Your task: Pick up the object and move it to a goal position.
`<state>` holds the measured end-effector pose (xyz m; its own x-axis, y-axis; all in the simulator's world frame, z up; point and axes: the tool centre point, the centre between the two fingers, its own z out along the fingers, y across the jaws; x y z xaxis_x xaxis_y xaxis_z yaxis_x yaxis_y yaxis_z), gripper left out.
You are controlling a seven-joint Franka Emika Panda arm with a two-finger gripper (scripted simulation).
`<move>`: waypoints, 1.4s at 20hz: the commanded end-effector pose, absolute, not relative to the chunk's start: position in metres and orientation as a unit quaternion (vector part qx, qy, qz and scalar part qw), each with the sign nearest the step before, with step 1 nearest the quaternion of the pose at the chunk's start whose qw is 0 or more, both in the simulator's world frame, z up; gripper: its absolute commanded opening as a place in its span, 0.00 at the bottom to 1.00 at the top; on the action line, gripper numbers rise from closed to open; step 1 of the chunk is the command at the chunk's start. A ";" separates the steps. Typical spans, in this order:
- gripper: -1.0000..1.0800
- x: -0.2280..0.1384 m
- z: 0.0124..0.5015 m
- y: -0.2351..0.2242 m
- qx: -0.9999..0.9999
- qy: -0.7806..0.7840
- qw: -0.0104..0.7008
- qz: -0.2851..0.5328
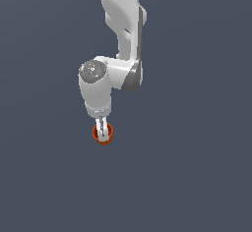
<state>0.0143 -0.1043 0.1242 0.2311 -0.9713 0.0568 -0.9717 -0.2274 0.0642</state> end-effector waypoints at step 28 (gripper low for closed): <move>0.00 -0.117 0.324 -0.114 0.784 -0.620 0.043 0.004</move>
<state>-0.1129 -0.1137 0.3166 0.2314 -0.9711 0.0585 -0.9717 -0.2277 0.0633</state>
